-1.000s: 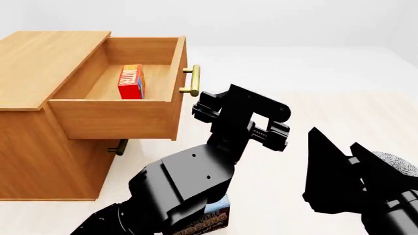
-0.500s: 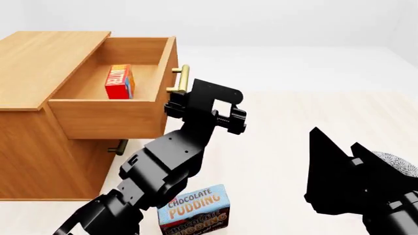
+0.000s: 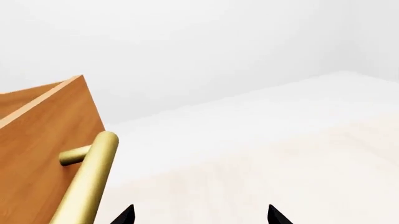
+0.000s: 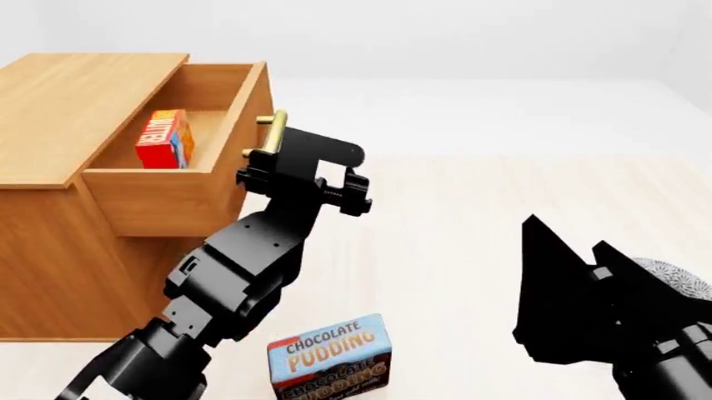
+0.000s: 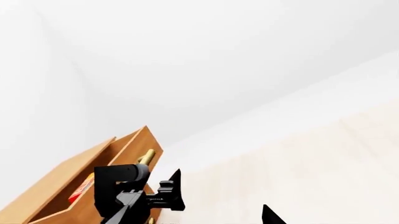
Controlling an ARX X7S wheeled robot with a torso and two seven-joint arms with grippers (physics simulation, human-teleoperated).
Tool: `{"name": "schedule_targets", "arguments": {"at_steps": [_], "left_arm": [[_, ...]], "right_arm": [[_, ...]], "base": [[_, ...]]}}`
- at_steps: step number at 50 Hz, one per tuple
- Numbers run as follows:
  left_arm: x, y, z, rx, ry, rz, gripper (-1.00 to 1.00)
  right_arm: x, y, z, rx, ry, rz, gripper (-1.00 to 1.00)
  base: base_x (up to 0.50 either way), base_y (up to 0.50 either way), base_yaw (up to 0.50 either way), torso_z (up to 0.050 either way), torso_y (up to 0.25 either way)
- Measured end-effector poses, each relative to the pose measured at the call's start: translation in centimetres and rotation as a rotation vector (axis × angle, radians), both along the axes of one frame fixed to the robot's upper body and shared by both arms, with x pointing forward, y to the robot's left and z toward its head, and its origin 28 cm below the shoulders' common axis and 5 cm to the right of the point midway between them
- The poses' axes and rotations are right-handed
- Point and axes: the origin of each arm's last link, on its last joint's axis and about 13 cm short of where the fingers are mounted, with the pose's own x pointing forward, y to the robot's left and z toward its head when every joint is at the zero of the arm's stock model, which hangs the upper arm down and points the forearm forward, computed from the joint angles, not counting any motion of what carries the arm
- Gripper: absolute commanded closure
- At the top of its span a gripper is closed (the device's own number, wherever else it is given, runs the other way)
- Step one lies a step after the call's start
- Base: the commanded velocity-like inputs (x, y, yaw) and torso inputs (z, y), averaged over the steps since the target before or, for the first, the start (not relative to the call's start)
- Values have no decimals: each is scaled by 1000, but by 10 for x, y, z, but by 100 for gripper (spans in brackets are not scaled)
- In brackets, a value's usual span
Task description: Put the butter at the back in the top drawer of the cabinet and close it.
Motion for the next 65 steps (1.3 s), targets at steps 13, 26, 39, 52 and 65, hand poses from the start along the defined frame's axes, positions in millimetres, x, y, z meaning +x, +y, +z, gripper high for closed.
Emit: {"name": "schedule_targets", "arguments": {"at_steps": [13,26,39,52,65], "left_arm": [[2,29,-3,25,-12,41,-100],[5,68,-4,25,-9,149,-100],[5,94,-3,-22,11,216,-100],[4,106,-3,-69,7,210,-100],[-11,113,-4,-114,12,190,-100]], "right_arm": [[2,4,1,-5,7,3,-100],[2,9,2,-10,8,8,-100],[2,11,3,-14,7,12,-100],[2,11,3,-17,7,12,-100],[2,12,3,-17,7,13,-100]], "base": [[15,0,-4,0,0],[10,0,-4,0,0],[0,0,0,0,0],[1,1,1,0,0],[0,0,0,0,0]]}}
